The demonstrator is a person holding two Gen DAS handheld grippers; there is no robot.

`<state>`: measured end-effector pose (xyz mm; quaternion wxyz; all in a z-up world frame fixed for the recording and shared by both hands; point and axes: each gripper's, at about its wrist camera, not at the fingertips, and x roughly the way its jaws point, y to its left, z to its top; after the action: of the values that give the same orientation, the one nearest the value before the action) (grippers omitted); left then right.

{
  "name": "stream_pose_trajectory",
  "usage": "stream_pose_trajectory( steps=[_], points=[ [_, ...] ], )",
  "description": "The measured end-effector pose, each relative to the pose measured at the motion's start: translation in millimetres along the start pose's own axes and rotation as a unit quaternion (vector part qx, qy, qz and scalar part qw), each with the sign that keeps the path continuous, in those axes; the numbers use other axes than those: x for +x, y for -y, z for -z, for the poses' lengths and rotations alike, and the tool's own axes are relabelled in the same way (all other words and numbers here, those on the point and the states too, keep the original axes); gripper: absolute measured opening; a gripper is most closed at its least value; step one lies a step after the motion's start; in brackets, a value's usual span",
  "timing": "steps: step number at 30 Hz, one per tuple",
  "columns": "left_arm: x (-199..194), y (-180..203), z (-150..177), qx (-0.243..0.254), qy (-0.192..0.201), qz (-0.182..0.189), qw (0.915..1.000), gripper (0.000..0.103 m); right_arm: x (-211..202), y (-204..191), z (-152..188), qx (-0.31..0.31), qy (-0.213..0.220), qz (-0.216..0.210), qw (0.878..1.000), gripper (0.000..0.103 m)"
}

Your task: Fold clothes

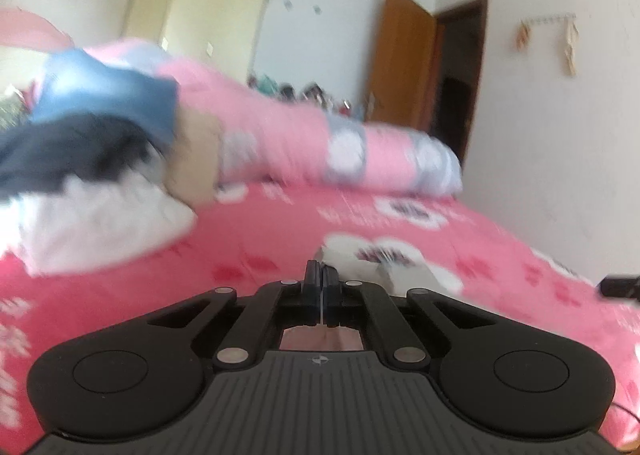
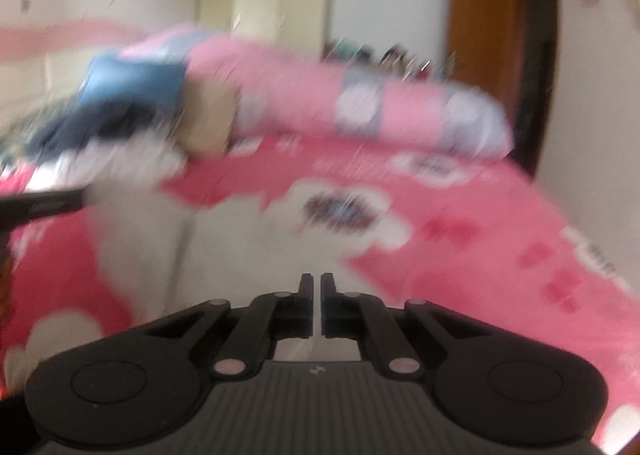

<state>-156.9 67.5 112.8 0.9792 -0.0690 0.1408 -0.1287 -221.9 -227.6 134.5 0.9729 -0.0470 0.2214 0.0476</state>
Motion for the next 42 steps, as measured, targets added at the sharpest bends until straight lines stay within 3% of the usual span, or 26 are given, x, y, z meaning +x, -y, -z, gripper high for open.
stream_pose_trajectory(
  steps=[2, 9, 13, 16, 18, 20, 21, 23, 24, 26, 27, 28, 31, 34, 37, 41, 42],
  points=[
    [-8, -8, -8, 0.001, 0.015, -0.015, 0.9998, 0.0, -11, 10, -13, -0.001, 0.024, 0.022, 0.999, 0.001],
    [-14, -31, -7, -0.003, 0.008, -0.055, 0.9985, 0.0, -49, 41, -48, -0.011, 0.092, 0.1, 0.991, 0.001],
    [-9, -45, -4, -0.006, -0.003, -0.07, 0.9975, 0.0, -117, 77, -51, 0.014, 0.127, 0.182, 0.975, 0.002],
    [-7, -44, -1, -0.009, -0.018, -0.039, 0.999, 0.0, -161, 93, -47, 0.031, 0.136, 0.226, 0.964, 0.002],
    [-4, -32, 2, -0.005, -0.029, 0.0, 0.9996, 0.005, -191, 103, -44, 0.043, 0.142, 0.255, 0.955, 0.003],
    [2, -15, 5, 0.004, -0.039, 0.04, 0.9984, 0.03, -220, 114, -41, 0.054, 0.147, 0.284, 0.946, 0.004],
    [6, -6, 8, 0.01, -0.048, 0.058, 0.9972, 0.036, -229, 116, -39, 0.057, 0.146, 0.291, 0.944, 0.004],
    [15, 13, 15, 0.022, -0.076, 0.088, 0.993, 0.05, -216, 109, -33, 0.049, 0.125, 0.266, 0.955, 0.004],
    [18, 21, 19, 0.029, -0.089, 0.096, 0.991, 0.052, -207, 104, -29, 0.042, 0.113, 0.251, 0.96, 0.008],
    [23, 36, 31, 0.045, -0.109, 0.104, 0.9875, 0.054, -174, 81, -19, 0.017, 0.085, 0.203, 0.975, 0.028],
    [25, 41, 37, 0.05, -0.119, 0.105, 0.986, 0.055, -153, 65, -12, 0.004, 0.074, 0.169, 0.983, 0.047],
    [27, 45, 43, 0.053, -0.131, 0.107, 0.9842, 0.055, -133, 49, -4, -0.008, 0.063, 0.132, 0.989, 0.053],
    [31, 50, 61, 0.06, -0.162, 0.104, 0.9795, 0.056, -75, 3, 19, -0.029, 0.02, 0.019, 0.999, 0.058],
    [34, 49, 73, 0.08, -0.178, 0.083, 0.9772, 0.056, -9, -34, 36, -0.054, -0.022, -0.037, 0.998, 0.061],
    [38, 47, 79, 0.1, -0.187, 0.066, 0.975, 0.056, 55, -55, 46, -0.074, -0.073, -0.046, 0.994, 0.062],
    [44, 47, 83, 0.121, -0.186, 0.057, 0.9733, 0.055, 96, -64, 51, -0.081, -0.105, -0.045, 0.99, 0.061],
    [45, 47, 84, 0.126, -0.187, 0.054, 0.9729, 0.055, 102, -63, 52, -0.075, -0.114, -0.049, 0.989, 0.055]
  ],
)
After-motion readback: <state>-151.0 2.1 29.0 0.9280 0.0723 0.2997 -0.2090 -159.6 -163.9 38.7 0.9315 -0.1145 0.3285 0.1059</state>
